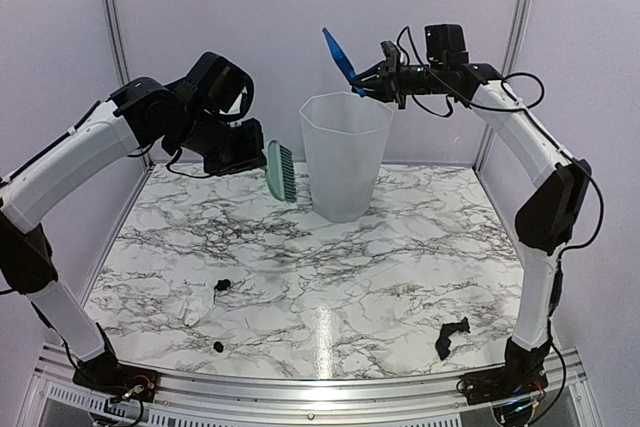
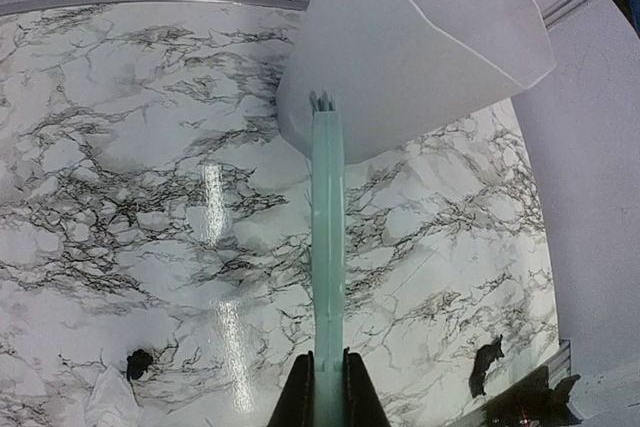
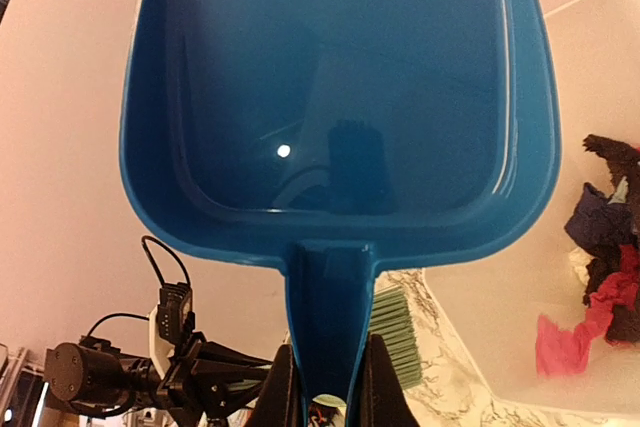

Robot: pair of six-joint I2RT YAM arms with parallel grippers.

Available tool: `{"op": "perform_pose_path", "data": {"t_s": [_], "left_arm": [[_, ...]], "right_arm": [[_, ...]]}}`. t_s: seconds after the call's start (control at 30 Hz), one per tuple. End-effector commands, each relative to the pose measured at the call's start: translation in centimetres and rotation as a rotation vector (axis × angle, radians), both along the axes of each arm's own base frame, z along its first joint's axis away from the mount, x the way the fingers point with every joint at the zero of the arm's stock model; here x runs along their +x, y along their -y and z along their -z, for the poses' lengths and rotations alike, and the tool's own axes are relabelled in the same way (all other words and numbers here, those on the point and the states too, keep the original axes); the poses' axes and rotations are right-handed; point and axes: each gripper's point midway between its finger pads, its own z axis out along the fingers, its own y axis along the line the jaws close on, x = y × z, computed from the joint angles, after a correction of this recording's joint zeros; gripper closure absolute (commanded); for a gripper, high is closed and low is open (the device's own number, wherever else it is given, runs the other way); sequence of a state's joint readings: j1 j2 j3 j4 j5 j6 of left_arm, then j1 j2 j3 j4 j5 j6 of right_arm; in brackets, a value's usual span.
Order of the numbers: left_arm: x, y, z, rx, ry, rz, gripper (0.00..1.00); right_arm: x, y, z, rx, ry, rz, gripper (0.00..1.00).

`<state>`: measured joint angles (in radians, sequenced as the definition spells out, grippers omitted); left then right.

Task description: Sweep away the paper scraps from the table

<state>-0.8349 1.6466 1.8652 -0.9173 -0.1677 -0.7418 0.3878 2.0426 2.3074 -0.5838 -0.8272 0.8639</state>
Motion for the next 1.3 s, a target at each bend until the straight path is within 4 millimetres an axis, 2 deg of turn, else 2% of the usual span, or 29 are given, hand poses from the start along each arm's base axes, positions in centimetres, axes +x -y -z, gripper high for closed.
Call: {"op": "perform_pose_path", "data": {"t_s": [0.0,0.13,0.27,0.47,0.63,0.83,0.87,0.9,0.93,1.07,1.17,1.27], "left_arm": [[-2.4,2.4,-1.5,-0.034,0.038,0.181,1.0],[-6.0,6.3,-0.1,-0.072,-0.011,0.357,1.0],[-9.1,11.0,0.6,-0.165,-0.041,0.489,1.0],[-13.8,19.5,1.6,-0.325,-0.096,0.701,1.0],[-15.8,24.9,5.6,-0.334,-0.207,0.778,1.0],[-16.9,30.6,8.3,-0.397,-0.302,0.87,1.0],[-16.9,31.6,9.9,-0.397,-0.334,0.879,1.0],[-17.1,32.2,9.5,-0.42,-0.343,0.891,1.0],[-17.4,33.1,11.1,-0.425,-0.378,0.897,1.0],[-18.7,34.5,14.6,-0.446,-0.483,0.901,1.0],[-19.2,34.3,17.8,-0.407,-0.552,0.867,1.0],[-19.1,33.0,20.1,-0.352,-0.581,0.812,1.0]], "right_arm": [[-2.8,3.6,-4.2,-0.136,0.233,0.088,1.0],[-4.3,5.5,-4.9,-0.206,0.299,0.145,1.0],[-5.7,6.7,-6.7,-0.22,0.367,0.179,1.0],[-7.4,8.8,-8.9,-0.24,0.43,0.27,1.0],[-8.6,10.5,-8.8,-0.265,0.422,0.338,1.0],[-9.6,11.4,-6.5,-0.296,0.361,0.358,1.0],[-9.7,11.5,-6.1,-0.304,0.352,0.359,1.0],[-9.8,11.6,-5.6,-0.313,0.341,0.358,1.0],[-9.9,11.7,-5.1,-0.323,0.332,0.358,1.0],[-10.5,12.4,-4.1,-0.364,0.318,0.368,1.0],[-10.9,13.0,-3.7,-0.403,0.327,0.38,1.0],[-11.2,13.3,-3.8,-0.425,0.35,0.377,1.0]]}}
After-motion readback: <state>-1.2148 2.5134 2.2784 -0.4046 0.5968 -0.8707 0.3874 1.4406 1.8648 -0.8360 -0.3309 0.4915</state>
